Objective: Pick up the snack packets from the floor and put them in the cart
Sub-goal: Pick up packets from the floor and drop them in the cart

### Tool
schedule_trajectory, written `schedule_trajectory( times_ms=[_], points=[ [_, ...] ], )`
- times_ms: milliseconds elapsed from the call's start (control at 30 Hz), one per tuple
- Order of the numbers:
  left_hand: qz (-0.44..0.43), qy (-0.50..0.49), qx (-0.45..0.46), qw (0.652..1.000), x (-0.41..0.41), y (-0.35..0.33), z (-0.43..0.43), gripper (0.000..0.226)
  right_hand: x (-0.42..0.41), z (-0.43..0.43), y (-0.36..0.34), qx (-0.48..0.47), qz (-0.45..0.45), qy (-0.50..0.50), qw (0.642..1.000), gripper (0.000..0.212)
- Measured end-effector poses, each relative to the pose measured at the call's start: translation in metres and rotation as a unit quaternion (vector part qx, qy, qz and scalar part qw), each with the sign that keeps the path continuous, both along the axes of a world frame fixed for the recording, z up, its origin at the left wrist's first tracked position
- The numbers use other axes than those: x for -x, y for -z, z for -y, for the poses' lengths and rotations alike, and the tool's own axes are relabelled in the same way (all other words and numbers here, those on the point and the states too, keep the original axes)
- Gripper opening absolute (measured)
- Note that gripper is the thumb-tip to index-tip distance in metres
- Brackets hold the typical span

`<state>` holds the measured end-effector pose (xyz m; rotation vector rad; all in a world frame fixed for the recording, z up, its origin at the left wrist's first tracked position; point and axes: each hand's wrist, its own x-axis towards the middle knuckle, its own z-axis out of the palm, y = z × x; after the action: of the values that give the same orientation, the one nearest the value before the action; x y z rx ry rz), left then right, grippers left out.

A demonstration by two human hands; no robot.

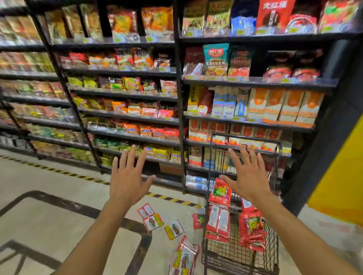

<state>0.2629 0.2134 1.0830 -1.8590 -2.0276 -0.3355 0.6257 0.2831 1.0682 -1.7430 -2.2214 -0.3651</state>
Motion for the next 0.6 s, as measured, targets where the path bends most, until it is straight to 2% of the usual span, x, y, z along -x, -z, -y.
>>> schedule_trajectory(
  times_ms=[233, 367, 600],
  points=[
    [0.011, -0.008, -0.007, 1.000, 0.149, 0.019, 0.088, 0.083, 0.117, 0.074, 0.007, -0.048, -0.003, 0.003, 0.999, 0.090],
    [0.022, -0.017, 0.021, 0.999, 0.229, 0.038, 0.119, 0.084, 0.185, 0.105, 0.018, -0.045, -0.005, 0.021, 0.999, 0.088],
    [0.045, -0.003, 0.085, 0.995, 0.322, 0.065, 0.112, 0.084, 0.295, 0.109, 0.040, 0.004, -0.018, 0.001, 1.000, 0.086]
  ],
)
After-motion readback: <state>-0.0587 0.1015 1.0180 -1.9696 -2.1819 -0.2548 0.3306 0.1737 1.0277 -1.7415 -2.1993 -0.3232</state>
